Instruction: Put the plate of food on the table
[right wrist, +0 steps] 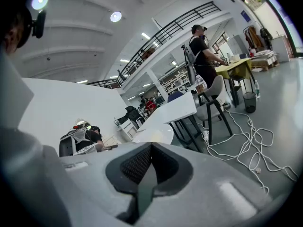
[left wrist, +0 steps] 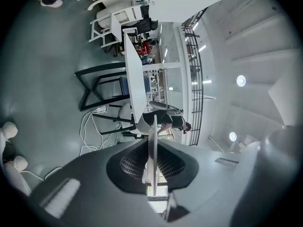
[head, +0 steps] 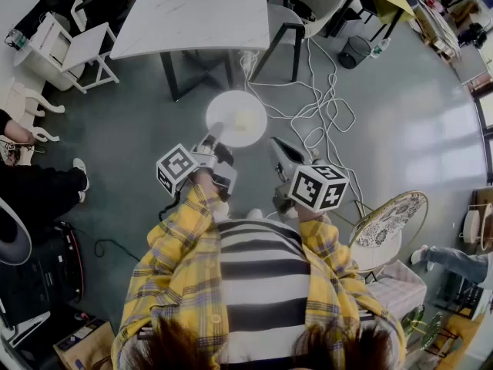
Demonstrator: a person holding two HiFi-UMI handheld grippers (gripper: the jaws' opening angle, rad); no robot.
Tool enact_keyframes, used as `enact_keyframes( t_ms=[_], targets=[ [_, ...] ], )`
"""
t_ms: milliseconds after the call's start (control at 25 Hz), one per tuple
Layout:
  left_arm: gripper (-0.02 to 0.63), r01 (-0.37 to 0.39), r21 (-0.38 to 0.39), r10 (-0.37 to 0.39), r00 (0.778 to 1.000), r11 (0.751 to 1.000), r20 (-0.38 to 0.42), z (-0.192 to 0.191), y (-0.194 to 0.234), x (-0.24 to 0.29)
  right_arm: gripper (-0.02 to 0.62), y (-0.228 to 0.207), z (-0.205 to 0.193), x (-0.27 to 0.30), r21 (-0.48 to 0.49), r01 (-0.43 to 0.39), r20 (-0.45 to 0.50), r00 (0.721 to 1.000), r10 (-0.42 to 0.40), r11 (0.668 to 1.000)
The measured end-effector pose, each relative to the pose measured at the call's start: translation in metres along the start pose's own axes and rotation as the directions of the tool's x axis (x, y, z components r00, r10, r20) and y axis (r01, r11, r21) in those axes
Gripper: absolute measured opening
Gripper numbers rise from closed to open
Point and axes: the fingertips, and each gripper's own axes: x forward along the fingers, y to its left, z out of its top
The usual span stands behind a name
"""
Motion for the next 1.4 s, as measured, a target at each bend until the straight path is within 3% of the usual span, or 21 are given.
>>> enact_keyframes(
  t_ms=[720, 1400],
  targets=[
    [0.031, 0.001, -0.002, 0.000, 1.000, 1.000, 0.018, -0.001, 0.003, -0.001, -0.003, 0.000, -0.001, -0.002, -0.063, 0.001, 0.005, 1.000, -0.001, 0.998],
    [0.031, -0.013, -0.008, 0.013, 1.000, 1.000, 0.005, -0.055, 0.006, 0.035, -0.003, -0.040, 0.006, -0.026, -0.075, -0.029, -0.022, 0.999, 0.028, 0.997]
  ],
)
